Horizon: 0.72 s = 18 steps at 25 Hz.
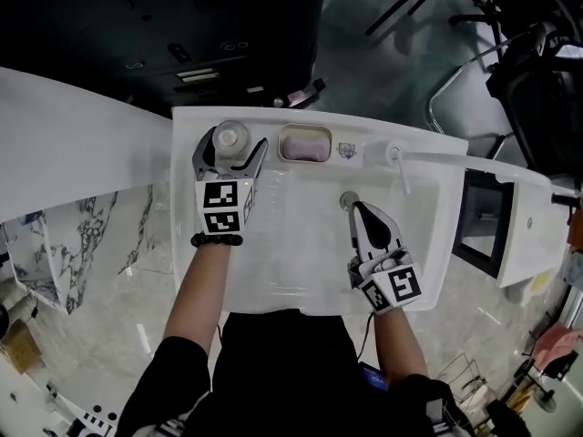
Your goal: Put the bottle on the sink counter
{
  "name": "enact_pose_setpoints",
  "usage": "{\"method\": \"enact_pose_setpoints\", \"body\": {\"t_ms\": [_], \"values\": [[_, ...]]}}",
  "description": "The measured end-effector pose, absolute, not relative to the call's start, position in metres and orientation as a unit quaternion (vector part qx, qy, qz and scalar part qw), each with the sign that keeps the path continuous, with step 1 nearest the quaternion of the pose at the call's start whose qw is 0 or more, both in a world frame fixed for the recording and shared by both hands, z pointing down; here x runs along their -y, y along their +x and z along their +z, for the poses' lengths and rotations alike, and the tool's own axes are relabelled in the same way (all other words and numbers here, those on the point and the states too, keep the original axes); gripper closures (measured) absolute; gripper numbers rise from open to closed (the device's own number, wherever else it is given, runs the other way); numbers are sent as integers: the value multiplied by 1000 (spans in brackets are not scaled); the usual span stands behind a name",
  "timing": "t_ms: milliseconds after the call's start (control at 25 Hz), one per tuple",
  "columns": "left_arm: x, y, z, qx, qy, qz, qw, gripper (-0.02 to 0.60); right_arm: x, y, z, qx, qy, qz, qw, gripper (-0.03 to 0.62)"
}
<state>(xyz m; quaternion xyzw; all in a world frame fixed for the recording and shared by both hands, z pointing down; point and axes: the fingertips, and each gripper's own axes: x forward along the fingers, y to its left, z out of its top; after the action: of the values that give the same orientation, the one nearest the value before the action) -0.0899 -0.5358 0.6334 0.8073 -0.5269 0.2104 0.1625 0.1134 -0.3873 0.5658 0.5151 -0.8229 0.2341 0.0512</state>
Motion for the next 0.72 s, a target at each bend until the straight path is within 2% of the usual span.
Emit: {"method": "enact_pose_setpoints", "body": {"t_ms": [280, 440, 480, 520, 600, 720], "values": [[496, -96, 621, 546, 795, 208, 163, 166, 376, 122, 551, 834, 504, 222, 36, 563], [461, -93, 606, 551, 793, 189, 180, 170, 370, 134, 531, 831, 504, 234, -3, 563], [449, -88, 602, 549, 794, 186, 186, 188, 367, 137, 526, 831, 504, 235, -8, 563], [436, -84, 598, 547, 794, 184, 191, 236, 363, 141, 522, 833, 502, 233, -9, 563], [416, -77, 588, 547, 795, 177, 194, 275, 357, 146, 515, 840, 493, 225, -8, 563], [402, -80, 563, 563, 793, 167, 164, 346, 362, 145, 506, 855, 474, 210, -23, 563]]}}
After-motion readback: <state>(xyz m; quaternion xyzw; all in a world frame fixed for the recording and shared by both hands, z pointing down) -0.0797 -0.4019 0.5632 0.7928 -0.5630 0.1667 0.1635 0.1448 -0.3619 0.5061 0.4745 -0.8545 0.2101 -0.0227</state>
